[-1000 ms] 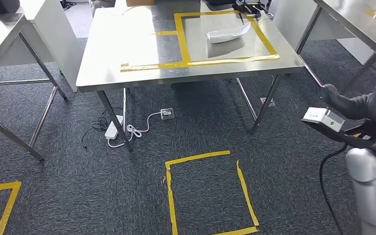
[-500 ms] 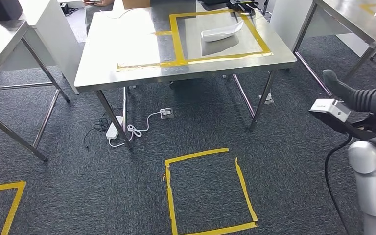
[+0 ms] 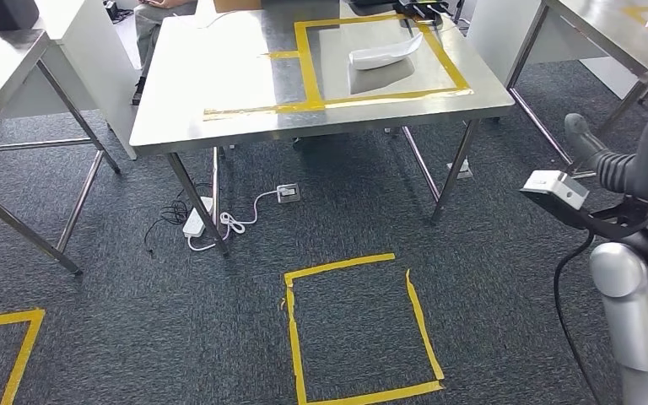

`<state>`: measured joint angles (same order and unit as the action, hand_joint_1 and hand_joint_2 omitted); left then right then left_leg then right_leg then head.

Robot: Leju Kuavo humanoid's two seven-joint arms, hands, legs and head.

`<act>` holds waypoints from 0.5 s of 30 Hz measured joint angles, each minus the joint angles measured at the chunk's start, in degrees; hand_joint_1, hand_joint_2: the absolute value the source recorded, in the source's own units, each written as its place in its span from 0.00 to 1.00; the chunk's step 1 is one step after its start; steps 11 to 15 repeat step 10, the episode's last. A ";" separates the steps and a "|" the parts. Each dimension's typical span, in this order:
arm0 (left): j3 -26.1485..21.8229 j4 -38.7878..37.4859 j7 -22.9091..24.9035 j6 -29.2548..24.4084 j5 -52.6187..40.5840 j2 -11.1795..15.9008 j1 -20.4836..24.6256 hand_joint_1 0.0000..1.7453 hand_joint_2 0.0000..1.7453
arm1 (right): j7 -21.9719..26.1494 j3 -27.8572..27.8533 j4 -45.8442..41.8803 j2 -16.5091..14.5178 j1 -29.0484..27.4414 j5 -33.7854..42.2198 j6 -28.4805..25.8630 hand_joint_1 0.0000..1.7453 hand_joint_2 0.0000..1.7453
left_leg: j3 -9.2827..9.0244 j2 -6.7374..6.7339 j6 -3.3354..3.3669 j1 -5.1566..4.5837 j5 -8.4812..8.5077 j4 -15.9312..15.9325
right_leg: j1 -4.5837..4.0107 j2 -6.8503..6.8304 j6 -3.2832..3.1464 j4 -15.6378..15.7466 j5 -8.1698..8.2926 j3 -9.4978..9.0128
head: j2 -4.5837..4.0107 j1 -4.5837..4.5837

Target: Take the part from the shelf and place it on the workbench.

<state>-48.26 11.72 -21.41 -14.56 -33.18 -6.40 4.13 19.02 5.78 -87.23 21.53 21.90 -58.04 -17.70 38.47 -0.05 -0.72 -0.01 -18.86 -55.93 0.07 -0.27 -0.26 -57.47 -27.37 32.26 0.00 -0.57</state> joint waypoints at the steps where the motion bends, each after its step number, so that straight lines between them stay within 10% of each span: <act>1: 0.00 0.00 0.04 0.00 0.00 0.00 0.00 0.00 1.00 | 0.00 0.09 0.02 0.00 0.00 0.00 0.00 0.00 1.00 | 0.01 0.00 0.02 0.00 0.01 0.00 | 0.01 0.00 0.02 0.00 0.02 0.01 | 0.00 0.00; 15: -0.12 0.00 -0.26 0.54 0.18 0.00 0.00 0.00 1.00 | -0.28 0.48 0.39 -0.15 0.02 -0.13 0.09 0.00 1.00 | 0.11 0.00 0.08 -0.01 0.06 -0.05 | 0.02 0.00 0.10 0.00 0.10 0.03 | 0.00 0.00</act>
